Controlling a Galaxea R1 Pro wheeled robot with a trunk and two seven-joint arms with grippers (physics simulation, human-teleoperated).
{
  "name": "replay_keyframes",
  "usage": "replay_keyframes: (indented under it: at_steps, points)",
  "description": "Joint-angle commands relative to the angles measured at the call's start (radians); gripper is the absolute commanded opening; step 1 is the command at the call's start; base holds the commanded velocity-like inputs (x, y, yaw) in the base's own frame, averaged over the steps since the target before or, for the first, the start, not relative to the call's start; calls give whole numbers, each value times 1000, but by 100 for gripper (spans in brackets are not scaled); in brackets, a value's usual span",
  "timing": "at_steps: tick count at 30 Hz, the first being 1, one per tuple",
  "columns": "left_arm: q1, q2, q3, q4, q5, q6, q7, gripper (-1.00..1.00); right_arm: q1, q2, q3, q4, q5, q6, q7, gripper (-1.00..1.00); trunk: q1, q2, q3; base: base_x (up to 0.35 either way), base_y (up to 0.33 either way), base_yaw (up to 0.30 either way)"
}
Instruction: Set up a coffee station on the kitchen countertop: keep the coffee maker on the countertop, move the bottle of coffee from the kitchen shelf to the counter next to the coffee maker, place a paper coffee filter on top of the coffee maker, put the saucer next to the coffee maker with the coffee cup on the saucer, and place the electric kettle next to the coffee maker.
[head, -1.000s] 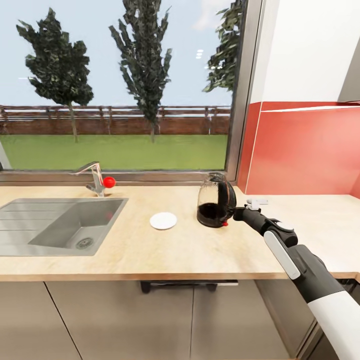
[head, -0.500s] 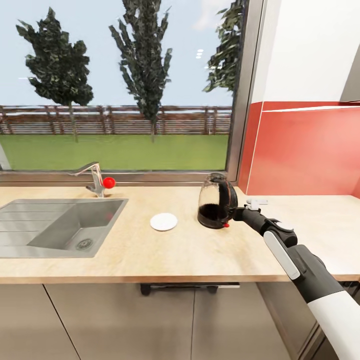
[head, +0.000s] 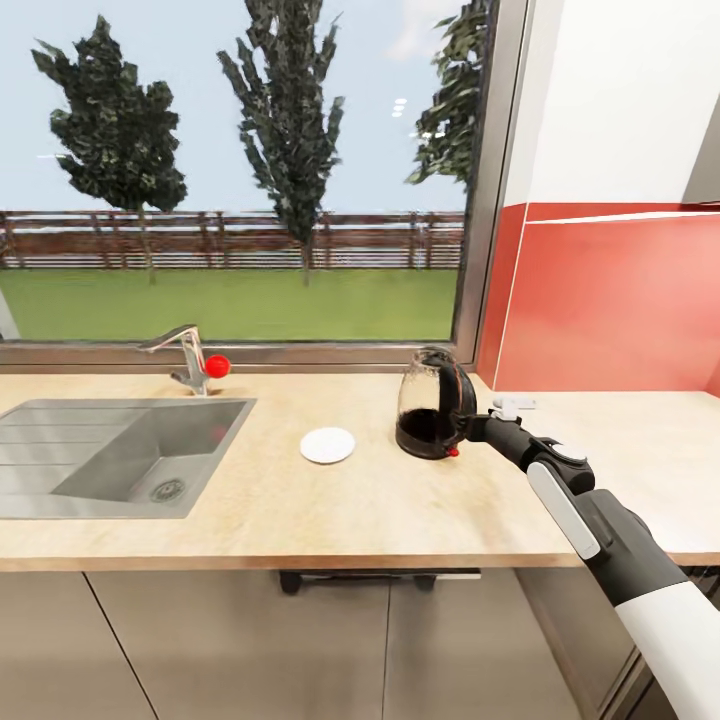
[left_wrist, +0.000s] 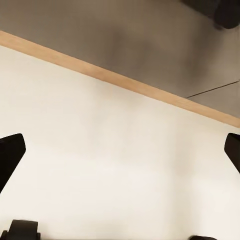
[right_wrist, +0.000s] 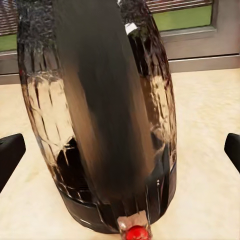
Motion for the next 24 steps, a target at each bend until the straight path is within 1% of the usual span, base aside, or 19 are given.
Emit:
replay_keyframes:
  at_steps: [1, 11, 16, 24]
  points:
    - [-1, 0, 8, 1, -1, -1, -6, 100, -1, -1, 1, -1, -5, 3, -3, 100, 0, -1, -1, 15, 0, 0]
    - [-1, 0, 8, 1, -1, -1, -6, 100, -1, -1, 1, -1, -5, 3, -3, 100, 0, -1, -1, 4, 0, 0]
    - [-1, 0, 8, 1, -1, -1, -6, 100, -1, -1, 1, -1, -5, 3, -3, 100, 0, -1, -1, 94, 35, 0]
    - [-1, 0, 8, 1, -1, -1, -6, 100, -1, -1, 1, -1, -5, 3, -2, 100, 0, -1, -1, 15, 5, 0]
